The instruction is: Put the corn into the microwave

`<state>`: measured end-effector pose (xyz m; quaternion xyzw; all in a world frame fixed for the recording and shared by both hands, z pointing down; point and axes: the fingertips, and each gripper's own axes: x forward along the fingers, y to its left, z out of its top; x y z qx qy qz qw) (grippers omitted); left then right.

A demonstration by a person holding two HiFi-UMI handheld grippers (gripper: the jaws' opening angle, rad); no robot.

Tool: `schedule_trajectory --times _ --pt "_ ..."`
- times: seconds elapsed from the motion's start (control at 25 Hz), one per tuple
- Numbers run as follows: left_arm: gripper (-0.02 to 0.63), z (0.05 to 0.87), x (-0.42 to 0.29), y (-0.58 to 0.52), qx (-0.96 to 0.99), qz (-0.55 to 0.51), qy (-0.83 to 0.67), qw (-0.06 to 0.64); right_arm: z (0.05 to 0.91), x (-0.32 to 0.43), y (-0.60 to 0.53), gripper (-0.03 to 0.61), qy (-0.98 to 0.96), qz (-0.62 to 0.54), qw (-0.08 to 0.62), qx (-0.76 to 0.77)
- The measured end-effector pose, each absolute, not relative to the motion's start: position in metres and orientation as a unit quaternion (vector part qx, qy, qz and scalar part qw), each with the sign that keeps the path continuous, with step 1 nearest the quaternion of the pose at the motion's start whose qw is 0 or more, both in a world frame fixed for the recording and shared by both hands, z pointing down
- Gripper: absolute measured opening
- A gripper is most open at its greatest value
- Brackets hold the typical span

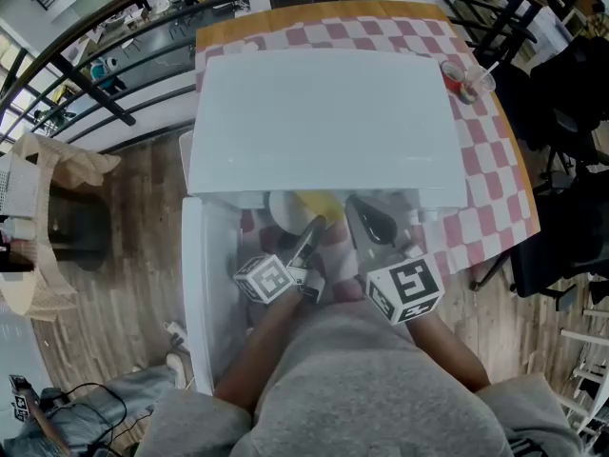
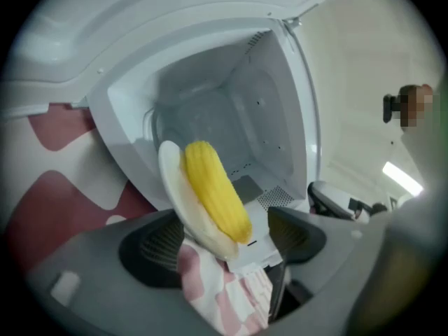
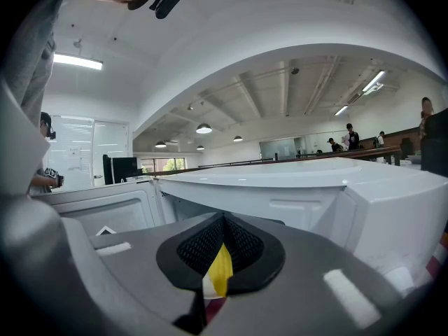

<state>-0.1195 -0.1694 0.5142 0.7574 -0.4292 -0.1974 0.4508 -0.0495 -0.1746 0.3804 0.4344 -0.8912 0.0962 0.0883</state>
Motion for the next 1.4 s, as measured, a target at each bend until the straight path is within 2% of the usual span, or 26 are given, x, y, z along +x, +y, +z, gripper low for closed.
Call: schedule_trajectory --times 0.12,0.4,0.56,1.0,1.4 --pt "0.392 0.516 -0.116 -0.163 0.784 -0.133 -0.445 0.412 0.381 -0.050 -0.175 -0.002 -0.891 0.097 0.087 0.435" --pt "0.414 0.534 -0.119 -0.151 0.802 0.060 -0.527 0.275 0.383 -0.048 -0.174 -0.002 -0.891 0.099 0.088 0.433" --pt "0.417 0.533 -0.128 -0.152 0.792 0.112 -0.557 0.224 0.383 -0.048 -0.173 -0.002 -0.892 0.101 0.089 0.432" --pt "0.416 0.533 -0.132 -0.148 0.778 0.153 -0.573 0.206 0.384 -0.047 -0.176 -0.002 -0.891 0.102 0.089 0.434" --pt "0.390 0.540 -0.136 -0.173 0.756 0.175 -0.583 0.240 0.388 -0.045 -0.177 -0.002 -0.890 0.104 0.091 0.435"
